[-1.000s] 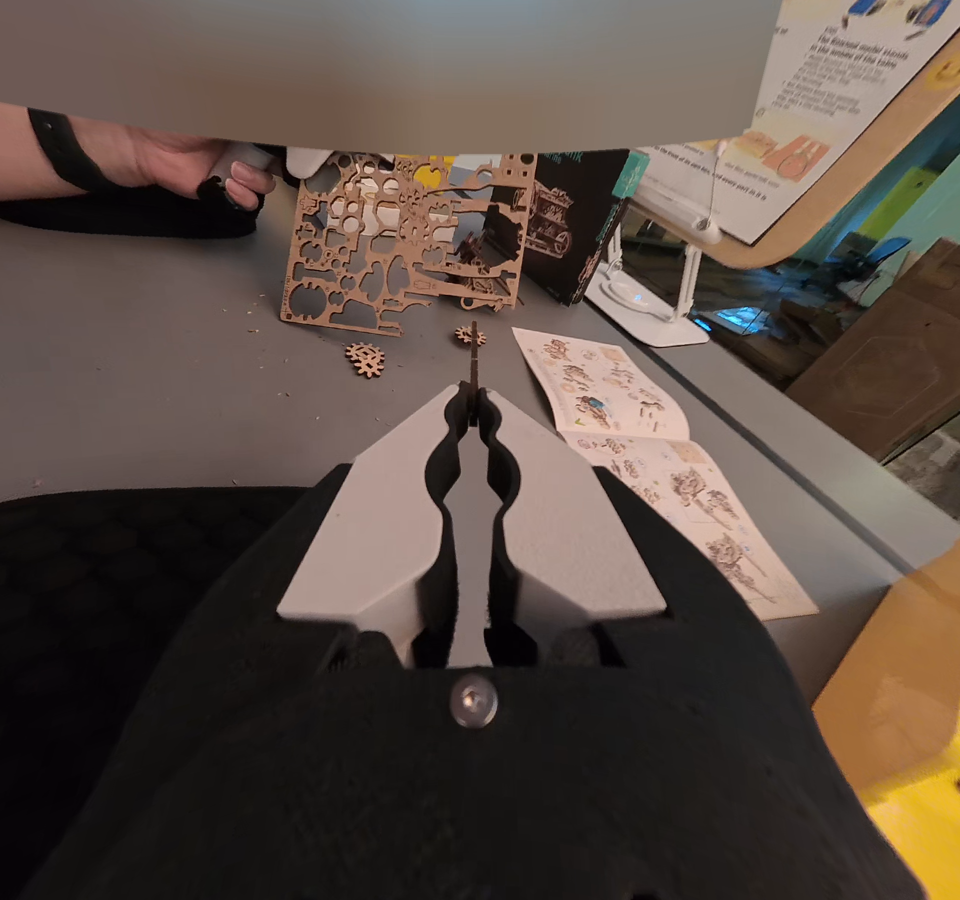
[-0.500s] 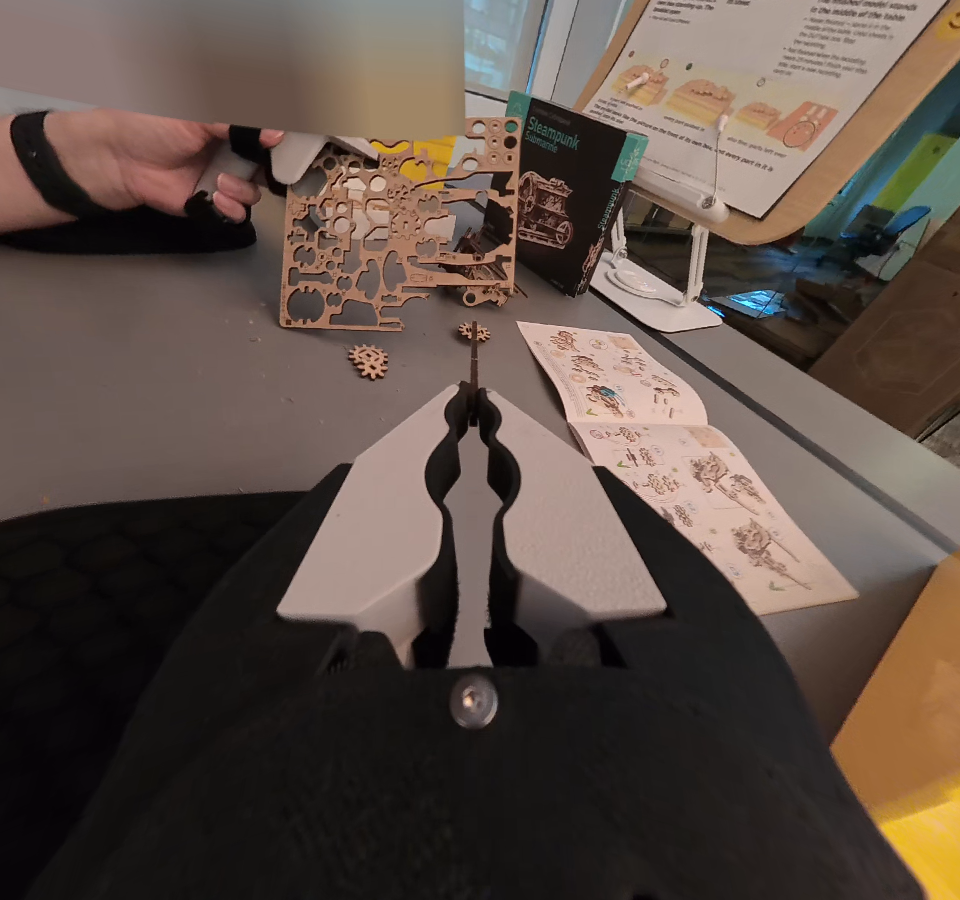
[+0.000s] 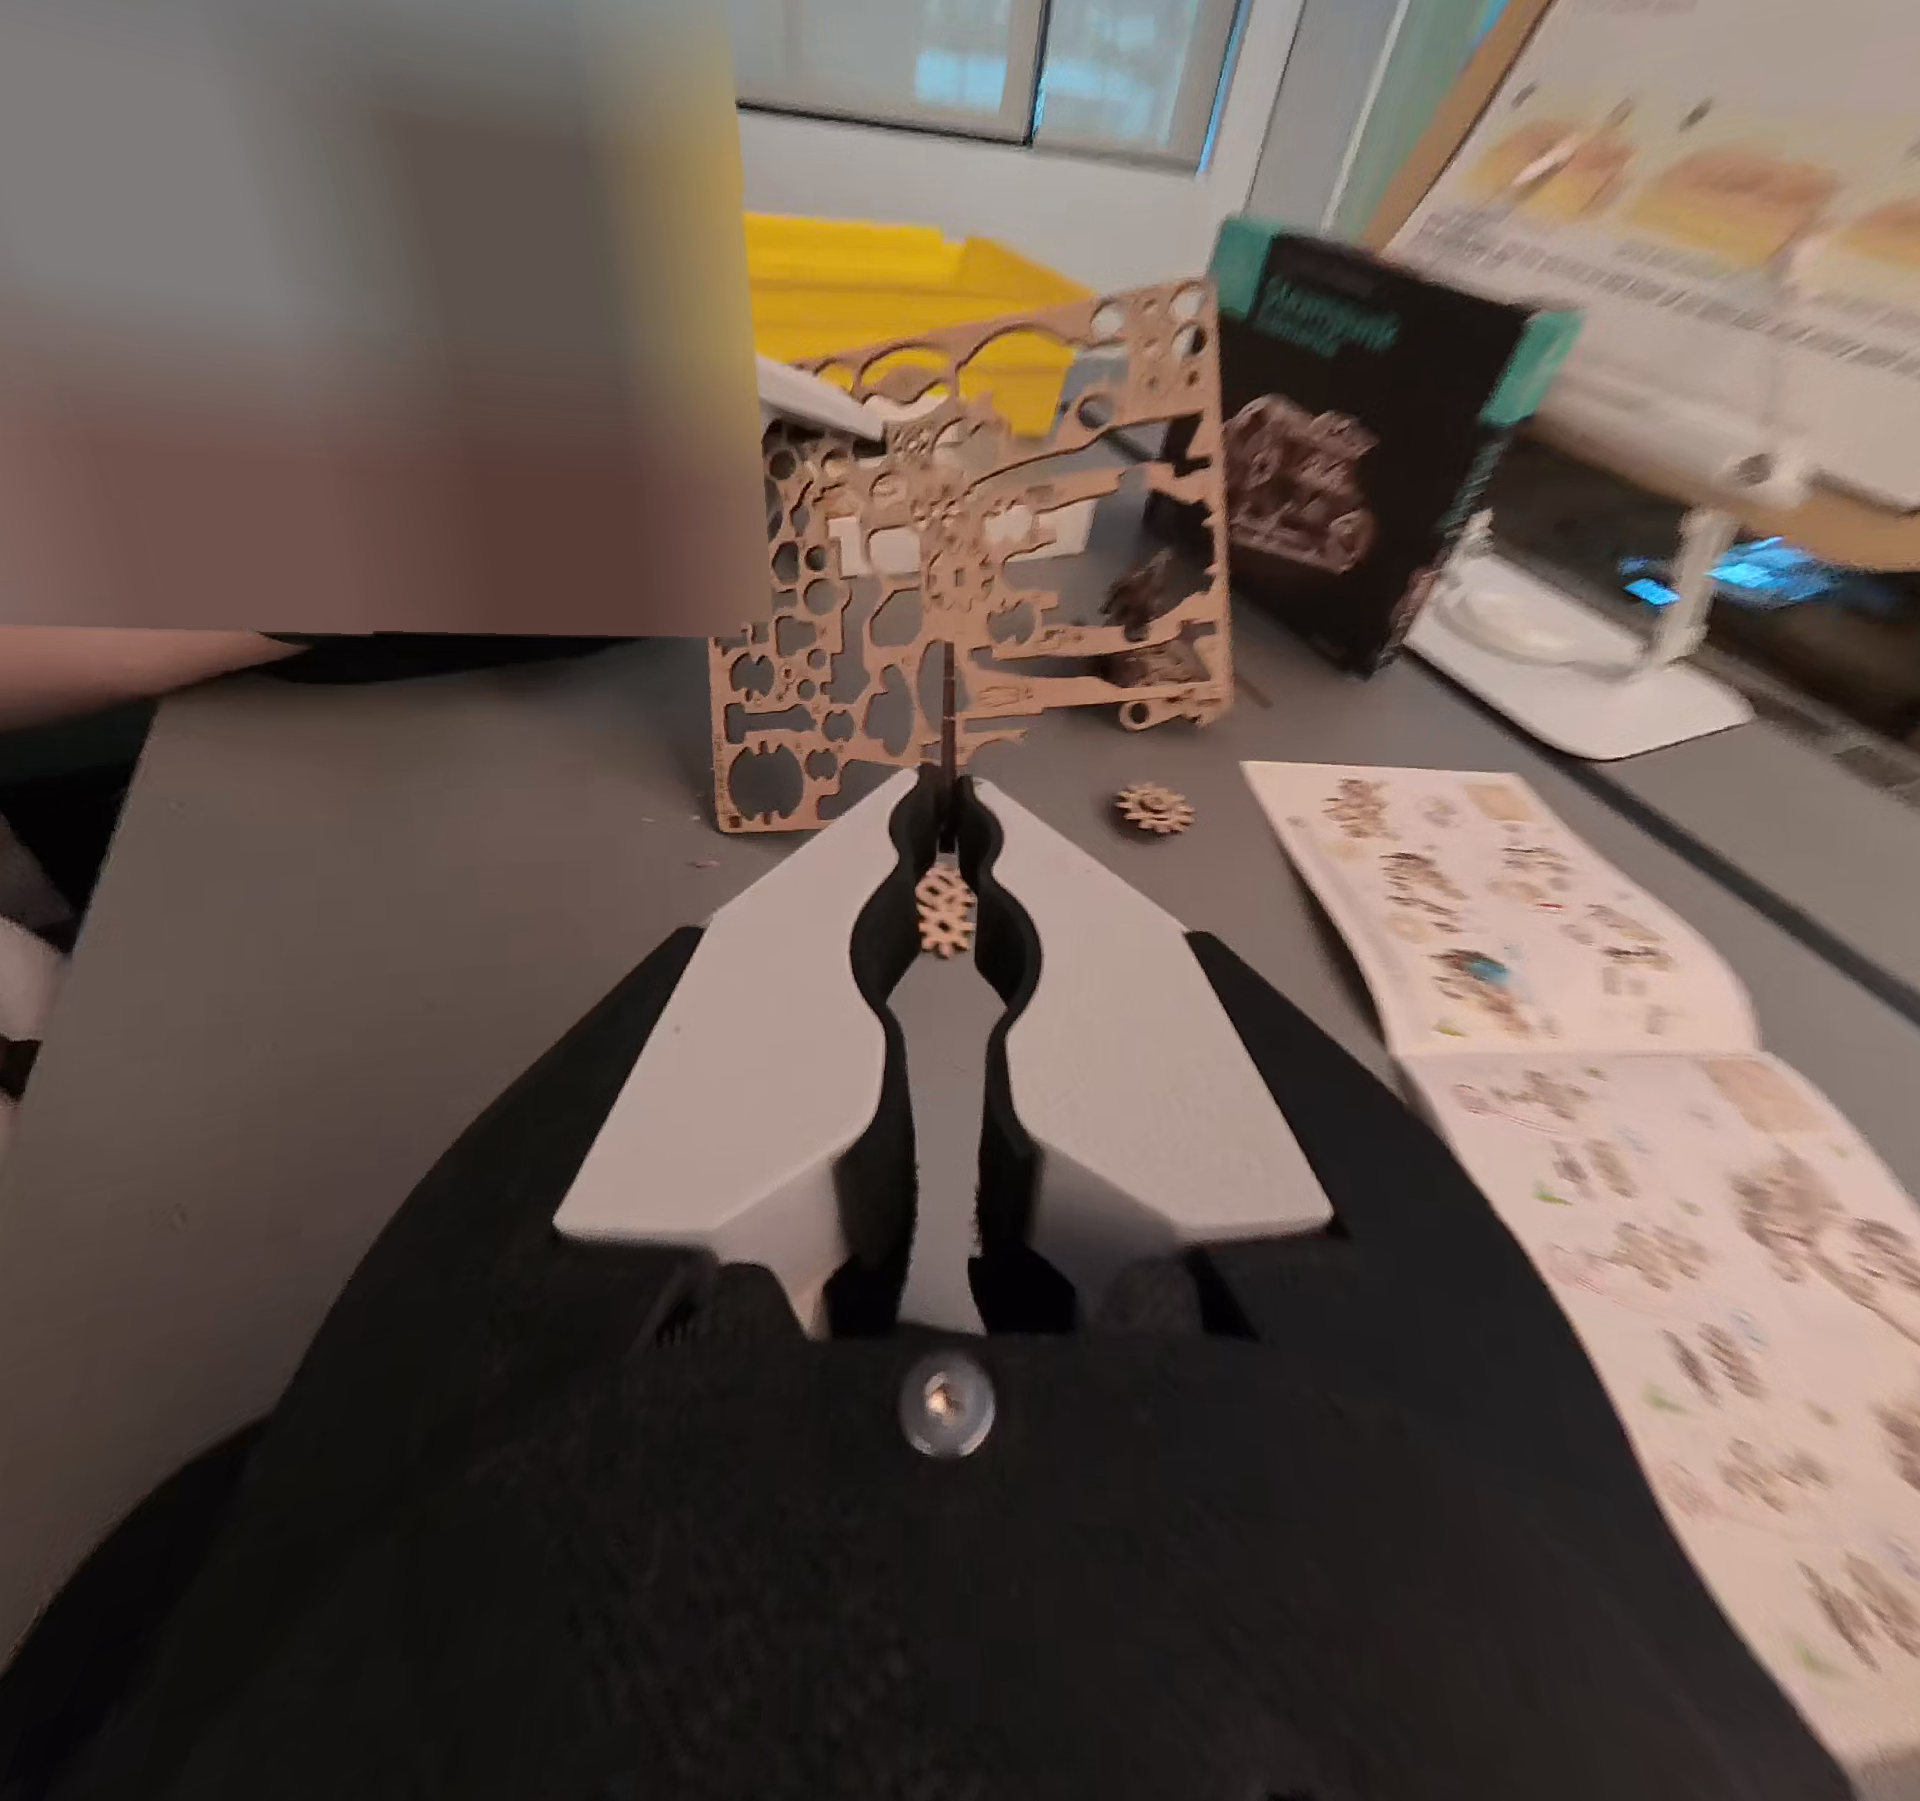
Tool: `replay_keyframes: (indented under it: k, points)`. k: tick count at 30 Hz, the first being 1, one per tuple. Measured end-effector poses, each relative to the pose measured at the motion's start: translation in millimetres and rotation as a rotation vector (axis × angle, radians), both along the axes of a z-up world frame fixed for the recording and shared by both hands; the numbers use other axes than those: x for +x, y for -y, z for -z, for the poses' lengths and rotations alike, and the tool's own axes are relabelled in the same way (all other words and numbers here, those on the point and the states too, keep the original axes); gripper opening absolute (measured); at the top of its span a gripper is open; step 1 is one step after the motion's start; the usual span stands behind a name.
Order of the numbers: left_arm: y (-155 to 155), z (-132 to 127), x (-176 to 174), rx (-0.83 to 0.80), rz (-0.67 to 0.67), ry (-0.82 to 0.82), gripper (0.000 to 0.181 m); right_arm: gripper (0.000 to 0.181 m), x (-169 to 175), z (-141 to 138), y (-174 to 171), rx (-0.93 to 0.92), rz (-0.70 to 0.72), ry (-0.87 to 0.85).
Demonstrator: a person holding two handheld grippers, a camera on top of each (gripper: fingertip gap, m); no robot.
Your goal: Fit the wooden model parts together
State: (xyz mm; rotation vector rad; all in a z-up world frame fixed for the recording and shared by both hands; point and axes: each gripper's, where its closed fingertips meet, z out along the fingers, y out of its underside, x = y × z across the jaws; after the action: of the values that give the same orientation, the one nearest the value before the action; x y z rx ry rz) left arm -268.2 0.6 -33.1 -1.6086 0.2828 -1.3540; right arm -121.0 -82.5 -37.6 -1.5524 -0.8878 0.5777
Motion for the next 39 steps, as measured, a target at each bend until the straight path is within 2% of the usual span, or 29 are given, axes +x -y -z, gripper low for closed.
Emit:
replay_keyframes:
  k: [3,9,24,39]
  points:
    - [4.4,0.5,-1.0,0.008,0.002,0.005,0.0,0.0,-9.6,4.1,-5.3,-0.032,-0.003,0.007]
    - [9.3,-2.2,2.2,0.021,0.025,0.015,0.0,0.0,-22.3,-0.5,-11.2,0.021,0.003,0.064]
    - [16.5,-5.6,8.6,0.058,0.052,0.006,0.0,0.0,-35.2,-4.8,-15.3,0.072,0.009,0.112]
    - [19.4,-15.3,7.5,0.117,0.037,0.015,0.002,0.0,-54.4,-11.2,-16.4,0.089,0.225,0.317]
